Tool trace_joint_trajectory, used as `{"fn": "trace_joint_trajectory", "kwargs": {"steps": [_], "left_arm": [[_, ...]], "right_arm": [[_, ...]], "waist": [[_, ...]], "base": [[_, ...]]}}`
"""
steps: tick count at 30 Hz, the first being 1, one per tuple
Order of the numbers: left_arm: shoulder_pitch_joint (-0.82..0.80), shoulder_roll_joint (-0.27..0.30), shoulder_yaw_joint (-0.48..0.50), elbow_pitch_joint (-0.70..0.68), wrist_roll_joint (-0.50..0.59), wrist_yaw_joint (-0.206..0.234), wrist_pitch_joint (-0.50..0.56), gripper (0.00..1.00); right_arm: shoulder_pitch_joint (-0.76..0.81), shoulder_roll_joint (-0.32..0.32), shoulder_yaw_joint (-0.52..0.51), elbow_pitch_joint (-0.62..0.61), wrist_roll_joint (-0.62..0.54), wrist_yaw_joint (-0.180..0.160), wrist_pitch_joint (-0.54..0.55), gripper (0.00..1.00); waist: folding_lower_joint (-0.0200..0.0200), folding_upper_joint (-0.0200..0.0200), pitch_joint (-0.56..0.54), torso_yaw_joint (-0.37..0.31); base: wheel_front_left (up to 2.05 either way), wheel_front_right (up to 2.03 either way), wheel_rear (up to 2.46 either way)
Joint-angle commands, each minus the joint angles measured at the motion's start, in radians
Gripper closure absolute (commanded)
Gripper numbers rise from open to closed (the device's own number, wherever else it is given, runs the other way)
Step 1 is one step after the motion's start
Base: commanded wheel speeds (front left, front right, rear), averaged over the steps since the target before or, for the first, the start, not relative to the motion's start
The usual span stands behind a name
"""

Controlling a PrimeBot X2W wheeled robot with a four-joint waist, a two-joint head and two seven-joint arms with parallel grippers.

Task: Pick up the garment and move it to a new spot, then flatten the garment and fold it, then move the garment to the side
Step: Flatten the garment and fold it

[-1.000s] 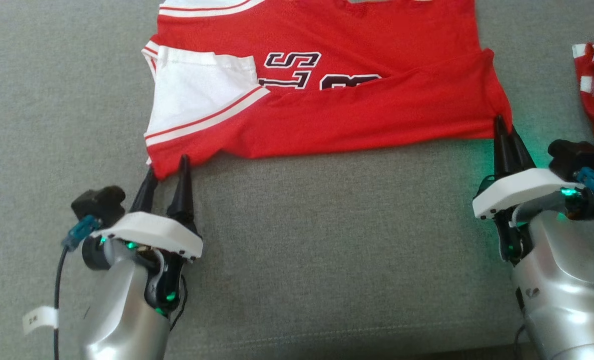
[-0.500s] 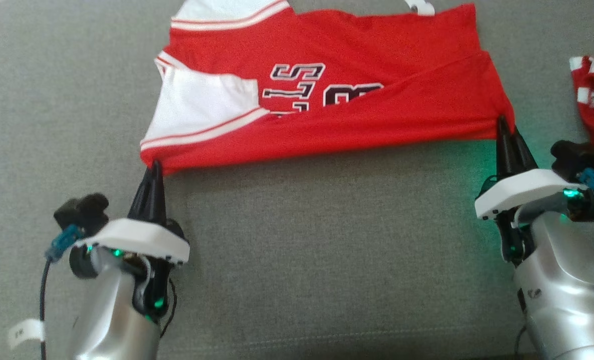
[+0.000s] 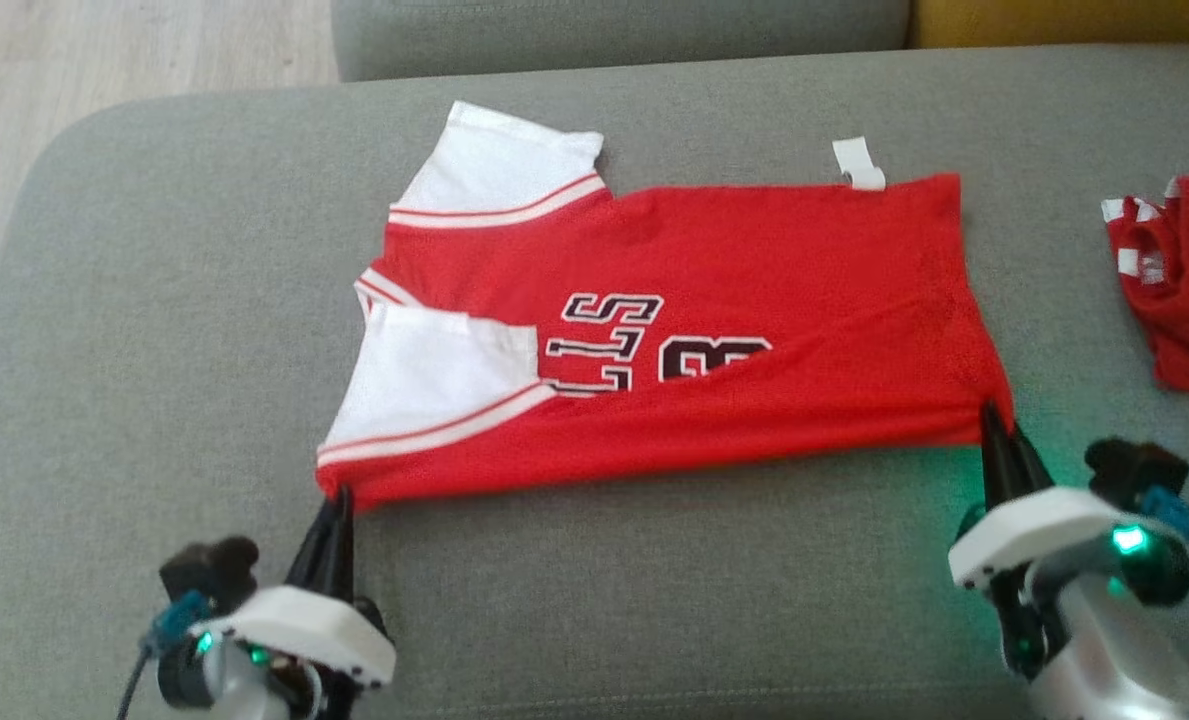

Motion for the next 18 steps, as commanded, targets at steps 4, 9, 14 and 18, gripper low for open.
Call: {"fn": "trace_joint_trajectory", "kwargs": {"steps": [4,9,14,18], "left_arm": [[0.010,0.018,0.003,-0.037,-0.004,0.016,-0.005,0.82],[-0.030,0.018,-0.012,-0.076,0.052,0.044,-0.005,0.00],[-0.138,0.045,-0.037,-0.075,0.154,0.061,-0.005,0.00],[-0.256,0.084,-0.069,-0.047,0.193,0.044,0.043,0.00]], "right_arm": [[0.030,-0.010,0.006,-0.038,0.021,0.007,0.001,0.73],[-0.006,-0.019,-0.014,-0.063,0.005,0.007,0.005,0.00],[-0.085,-0.026,-0.013,-0.091,-0.032,0.007,0.031,0.00],[-0.141,-0.033,-0.001,-0.094,-0.055,0.007,0.067,0.00]], "waist": [[0.0001,0.0000,0.010,0.001],[0.0001,0.0000,0.043,0.001],[0.0001,0.0000,0.076,0.001],[0.0001,0.0000,0.096,0.001]], "base": [[0.00,0.00,0.00],[0.00,0.00,0.00],[0.00,0.00,0.00],[0.00,0.00,0.00]]}}
